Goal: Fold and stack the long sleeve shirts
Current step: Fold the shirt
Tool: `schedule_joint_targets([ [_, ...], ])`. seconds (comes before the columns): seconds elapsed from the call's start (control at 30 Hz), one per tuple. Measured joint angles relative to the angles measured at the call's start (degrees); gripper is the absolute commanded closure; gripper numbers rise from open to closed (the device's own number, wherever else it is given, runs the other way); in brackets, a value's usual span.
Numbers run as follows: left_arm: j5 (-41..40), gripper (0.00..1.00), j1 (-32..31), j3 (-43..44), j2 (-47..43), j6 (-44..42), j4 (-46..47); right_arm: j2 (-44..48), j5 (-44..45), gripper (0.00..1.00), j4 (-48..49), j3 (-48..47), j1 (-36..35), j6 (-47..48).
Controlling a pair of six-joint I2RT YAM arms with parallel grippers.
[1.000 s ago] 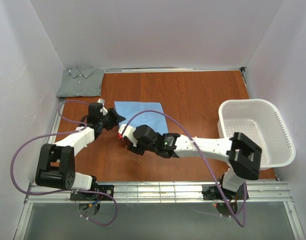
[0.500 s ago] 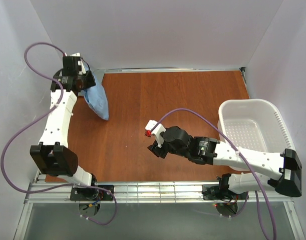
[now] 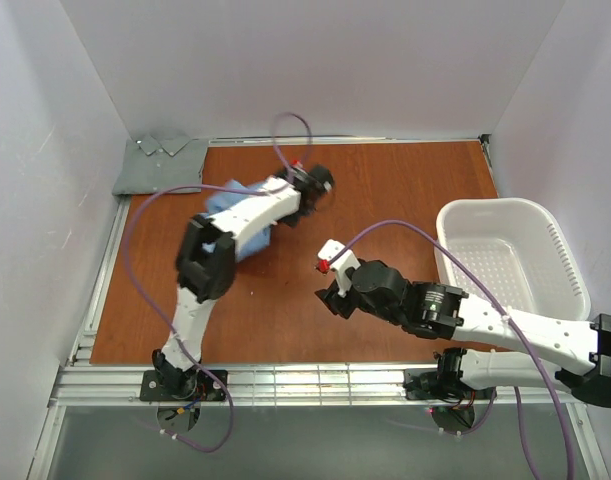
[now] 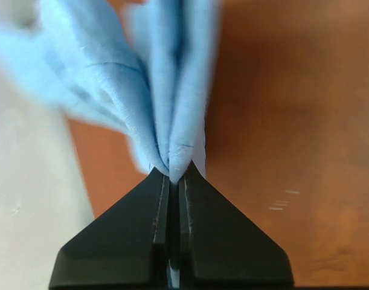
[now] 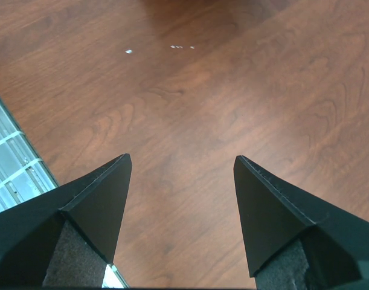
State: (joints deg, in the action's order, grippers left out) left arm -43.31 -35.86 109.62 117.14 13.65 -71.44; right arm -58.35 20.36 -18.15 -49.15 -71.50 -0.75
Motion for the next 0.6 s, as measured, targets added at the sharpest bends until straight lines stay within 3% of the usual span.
schedule_joint_targets([
  [0.13, 1.8, 1.00, -10.3, 1.2, 14.7, 6.3, -1.4, 4.9, 2.5, 0.35, -0.4, 2.6, 0.1, -1.6],
  [0.27, 4.5, 0.98, -18.4, 3.9, 21.4, 10.7, -4.0, 10.2, 4.9, 0.36, -1.7, 4.5, 0.2, -3.3],
  [0.53, 15.0, 0.50, -19.1, 7.2, 19.8, 14.5, -1.1, 18.8, 8.5, 0.32, -2.8, 6.5, 0.2, -5.8],
  [0.6, 19.0, 0.43, -18.7, 6.2, 18.0, 15.1, 3.0, 20.7, 9.4, 0.30, -3.0, 6.9, 0.2, -6.3],
])
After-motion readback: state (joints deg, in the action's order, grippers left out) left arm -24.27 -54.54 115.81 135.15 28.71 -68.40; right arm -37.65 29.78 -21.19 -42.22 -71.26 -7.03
